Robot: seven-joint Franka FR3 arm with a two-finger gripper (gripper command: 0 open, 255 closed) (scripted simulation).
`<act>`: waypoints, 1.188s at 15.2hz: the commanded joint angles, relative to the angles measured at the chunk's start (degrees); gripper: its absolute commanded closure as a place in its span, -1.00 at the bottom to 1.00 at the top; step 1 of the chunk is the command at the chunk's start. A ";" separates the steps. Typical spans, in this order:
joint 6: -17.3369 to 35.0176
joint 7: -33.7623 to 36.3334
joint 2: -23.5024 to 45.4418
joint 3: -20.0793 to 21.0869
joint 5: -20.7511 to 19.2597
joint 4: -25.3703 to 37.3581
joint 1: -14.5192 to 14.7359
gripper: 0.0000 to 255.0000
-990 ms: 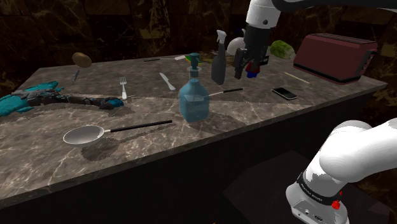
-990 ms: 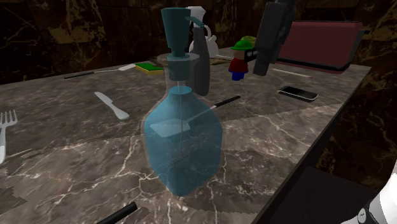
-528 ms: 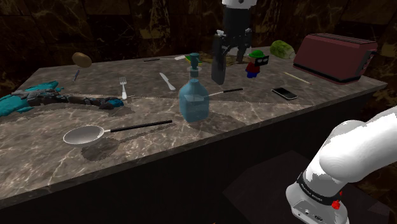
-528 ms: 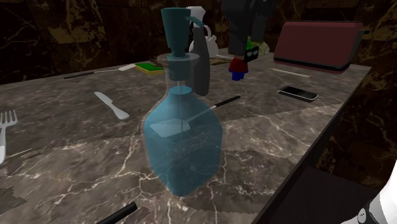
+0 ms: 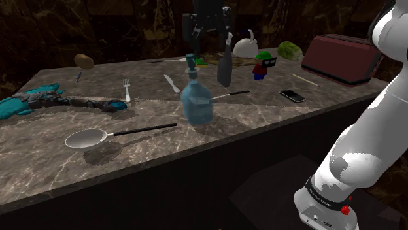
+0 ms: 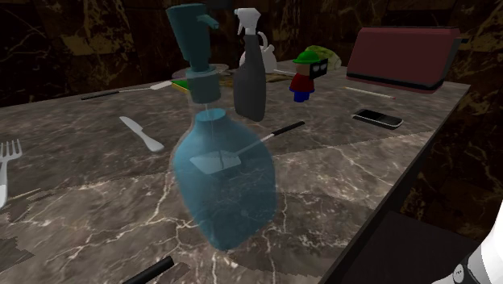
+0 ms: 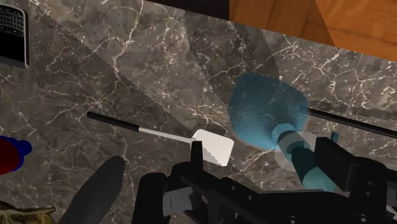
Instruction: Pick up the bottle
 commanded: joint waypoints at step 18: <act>2.96 3.64 2.18 1.83 -0.72 -2.50 1.20 1.00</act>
